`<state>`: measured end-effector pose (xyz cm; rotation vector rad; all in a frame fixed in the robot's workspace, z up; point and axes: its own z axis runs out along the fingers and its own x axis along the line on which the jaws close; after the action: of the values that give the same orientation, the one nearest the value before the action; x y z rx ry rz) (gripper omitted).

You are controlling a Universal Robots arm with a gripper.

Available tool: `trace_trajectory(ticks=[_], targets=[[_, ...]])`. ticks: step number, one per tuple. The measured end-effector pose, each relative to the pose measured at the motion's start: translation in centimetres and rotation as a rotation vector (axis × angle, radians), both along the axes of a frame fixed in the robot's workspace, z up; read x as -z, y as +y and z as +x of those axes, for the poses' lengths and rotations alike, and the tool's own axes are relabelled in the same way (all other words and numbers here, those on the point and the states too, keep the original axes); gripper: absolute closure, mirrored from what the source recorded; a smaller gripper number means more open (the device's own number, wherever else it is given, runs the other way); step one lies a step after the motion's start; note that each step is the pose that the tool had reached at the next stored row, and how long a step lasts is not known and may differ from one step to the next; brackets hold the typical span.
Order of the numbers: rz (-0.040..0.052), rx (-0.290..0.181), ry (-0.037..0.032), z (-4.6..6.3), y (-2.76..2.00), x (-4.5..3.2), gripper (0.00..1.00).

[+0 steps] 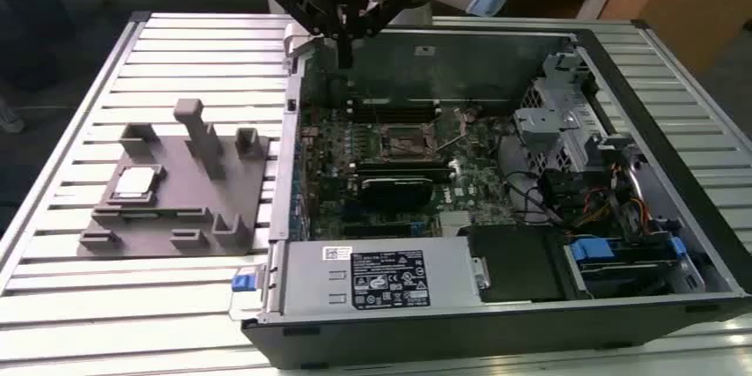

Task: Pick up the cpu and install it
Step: 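Reach for the cpu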

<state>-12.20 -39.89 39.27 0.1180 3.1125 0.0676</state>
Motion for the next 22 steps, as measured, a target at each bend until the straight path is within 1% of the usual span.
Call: trace_trajectory(ticks=[13,18,22], targets=[[0.0002,0.0,-0.0002,0.0,0.0,0.03,0.89],[0.0002,0.0,0.0,-0.6,0.0,0.05,0.89],[0.0001,0.0,0.0,-1.4,0.0,0.1,0.89]])
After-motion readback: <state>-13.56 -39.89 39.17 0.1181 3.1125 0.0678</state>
